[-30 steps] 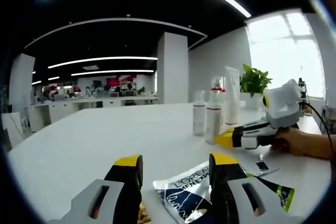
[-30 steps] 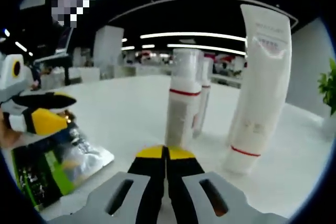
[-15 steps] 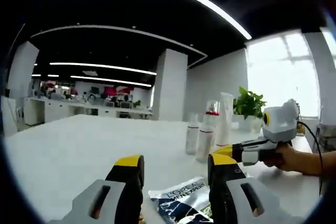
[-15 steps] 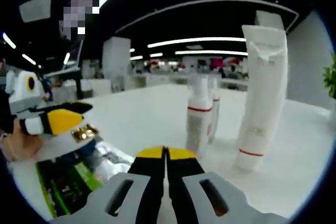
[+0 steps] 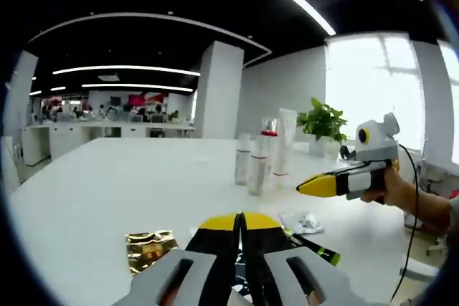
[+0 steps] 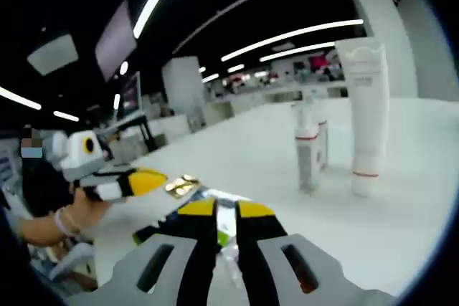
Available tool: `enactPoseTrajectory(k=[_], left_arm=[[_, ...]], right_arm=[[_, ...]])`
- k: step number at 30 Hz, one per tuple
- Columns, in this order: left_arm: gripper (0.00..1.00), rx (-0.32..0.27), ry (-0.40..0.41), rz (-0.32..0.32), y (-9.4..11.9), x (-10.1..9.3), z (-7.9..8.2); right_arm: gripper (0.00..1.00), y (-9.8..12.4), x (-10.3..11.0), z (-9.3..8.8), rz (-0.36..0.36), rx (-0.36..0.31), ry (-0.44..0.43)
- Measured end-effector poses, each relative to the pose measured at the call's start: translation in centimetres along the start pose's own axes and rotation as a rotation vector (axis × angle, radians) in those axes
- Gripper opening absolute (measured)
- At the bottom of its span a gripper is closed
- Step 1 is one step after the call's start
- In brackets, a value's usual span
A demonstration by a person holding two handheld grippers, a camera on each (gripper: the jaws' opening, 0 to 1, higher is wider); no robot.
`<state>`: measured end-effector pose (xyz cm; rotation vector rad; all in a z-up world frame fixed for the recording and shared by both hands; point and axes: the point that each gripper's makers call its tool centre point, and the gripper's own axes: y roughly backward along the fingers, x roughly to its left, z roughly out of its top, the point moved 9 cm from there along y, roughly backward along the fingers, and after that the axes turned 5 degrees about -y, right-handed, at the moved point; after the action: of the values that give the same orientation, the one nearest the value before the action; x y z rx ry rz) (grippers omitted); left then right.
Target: Arrange the skincare products in the storage area until every visible bottle or jar stands upright without overlapping.
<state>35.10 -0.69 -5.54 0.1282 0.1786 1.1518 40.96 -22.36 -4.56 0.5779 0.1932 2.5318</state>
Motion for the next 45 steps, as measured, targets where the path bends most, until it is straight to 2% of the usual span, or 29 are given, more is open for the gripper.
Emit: enactPoseTrajectory(k=[2, 5, 6, 8, 10, 13, 14, 15, 17, 21, 23, 25, 30, 33, 37, 39, 42, 45], left_arm=[[0.01, 0.041, -0.002, 0.011, -0.1, -0.3, -0.3], [0.01, 0.203, -0.051, 0.005, -0.7, -0.6, -1.7], [0.01, 0.23, -0.06, 0.011, -0.9, -0.7, -2.0], [0.01, 0.24, -0.071, 0.011, -1.1, -0.8, -2.5], [0.01, 0.259, -0.06, 0.003, -1.0, -0.8, -2.8], [0.01, 0.346, -0.058, -0.024, -1.0, -0.7, -3.7], [0.01, 0.294, -0.071, -0.023, -1.0, -0.7, -3.6], [0.0, 0.292, -0.1, -0.019, -1.0, -0.7, -3.6], [0.0, 0.311, -0.097, -0.002, -0.7, -0.8, -3.5], [0.0, 0.317, -0.087, -0.004, -0.8, -0.8, -3.5], [0.0, 0.304, -0.083, -0.005, -0.7, -0.8, -3.7], [0.0, 0.284, -0.119, -0.007, -0.6, -0.9, -3.8], [0.0, 0.277, -0.085, 0.003, -0.6, -0.9, -3.8], [0.0, 0.275, -0.084, 0.001, -0.6, -0.8, -3.8], [0.0, 0.287, -0.077, 0.003, -0.6, -0.7, -3.7], [0.0, 0.278, -0.1, 0.013, -0.5, -1.0, -3.8], [0.0, 0.284, -0.101, 0.019, -0.6, -0.9, -3.7], [0.0, 0.289, -0.091, 0.013, -0.6, -0.8, -3.6]], right_arm=[[0.19, 0.9, 0.6, -0.8, 0.025, 0.073, -0.065], [0.28, 1.7, 1.3, -2.1, 0.067, 0.098, -0.15], [0.31, 2.0, 1.6, -2.6, 0.095, 0.13, -0.191], [0.39, 2.5, 2.1, -3.2, 0.115, 0.177, -0.274], [0.46, 3.0, 2.5, -3.8, 0.145, 0.211, -0.308], [0.5, 3.5, 2.8, -4.0, 0.155, 0.228, -0.404], [0.5, 3.6, 2.8, -4.1, 0.158, 0.247, -0.427], [0.49, 3.6, 2.8, -4.1, 0.163, 0.262, -0.445], [0.49, 3.6, 3.1, -4.2, 0.173, 0.265, -0.477], [0.58, 2.9, 3.2, -4.5, 0.148, 0.274, -0.491], [0.61, 2.6, 3.5, -4.8, 0.166, 0.284, -0.527], [0.59, 2.3, 3.7, -5.0, 0.17, 0.279, -0.585], [0.57, 1.1, 3.5, -4.9, 0.191, 0.261, -0.668], [0.58, 0.9, 3.6, -4.7, 0.208, 0.247, -0.683], [0.54, 0.5, 3.7, -4.2, 0.256, 0.207, -0.754], [0.52, -0.1, 3.3, -4.3, 0.257, 0.205, -0.784], [0.42, -1.2, 2.9, -4.6, 0.231, 0.244, -0.751], [0.25, -2.0, 2.8, -4.4, 0.215, 0.261, -0.725]])
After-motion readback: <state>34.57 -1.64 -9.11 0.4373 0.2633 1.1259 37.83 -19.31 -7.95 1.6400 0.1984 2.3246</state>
